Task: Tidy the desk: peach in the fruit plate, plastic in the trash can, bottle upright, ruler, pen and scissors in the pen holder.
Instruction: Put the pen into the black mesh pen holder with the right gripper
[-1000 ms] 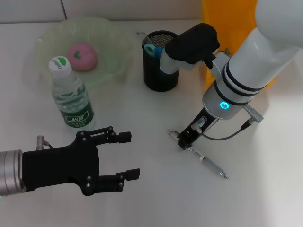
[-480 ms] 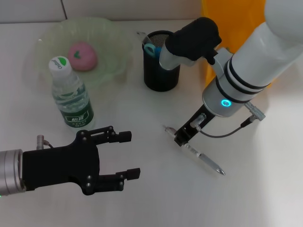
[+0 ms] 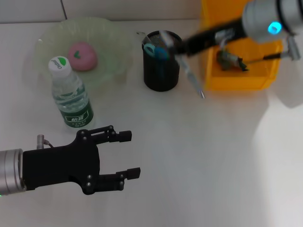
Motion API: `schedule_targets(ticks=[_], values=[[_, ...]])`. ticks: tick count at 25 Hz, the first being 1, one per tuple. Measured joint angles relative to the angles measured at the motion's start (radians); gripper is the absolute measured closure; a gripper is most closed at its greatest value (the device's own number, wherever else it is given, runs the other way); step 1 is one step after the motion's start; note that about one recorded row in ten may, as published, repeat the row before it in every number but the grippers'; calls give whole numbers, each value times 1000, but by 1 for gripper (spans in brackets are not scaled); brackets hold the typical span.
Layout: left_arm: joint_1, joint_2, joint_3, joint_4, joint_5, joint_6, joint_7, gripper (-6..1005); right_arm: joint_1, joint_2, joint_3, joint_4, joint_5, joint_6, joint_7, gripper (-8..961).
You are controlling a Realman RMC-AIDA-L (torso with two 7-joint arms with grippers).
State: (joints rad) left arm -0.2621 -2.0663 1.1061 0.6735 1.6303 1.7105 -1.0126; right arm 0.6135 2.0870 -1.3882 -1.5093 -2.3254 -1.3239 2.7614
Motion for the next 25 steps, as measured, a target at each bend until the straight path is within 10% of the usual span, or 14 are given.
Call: schedule_targets(ticks=[5, 16, 25], values=[[0, 0, 0, -2, 0, -2, 0, 234, -94, -3, 118, 6, 310, 195, -284, 788], [-11, 0, 2, -9, 2, -10, -4, 234, -61, 0, 101, 700, 1293, 331, -1515, 789], [-10, 0, 0, -9, 3, -11, 0, 234, 33, 4, 95, 991, 1412, 283, -1764, 789]])
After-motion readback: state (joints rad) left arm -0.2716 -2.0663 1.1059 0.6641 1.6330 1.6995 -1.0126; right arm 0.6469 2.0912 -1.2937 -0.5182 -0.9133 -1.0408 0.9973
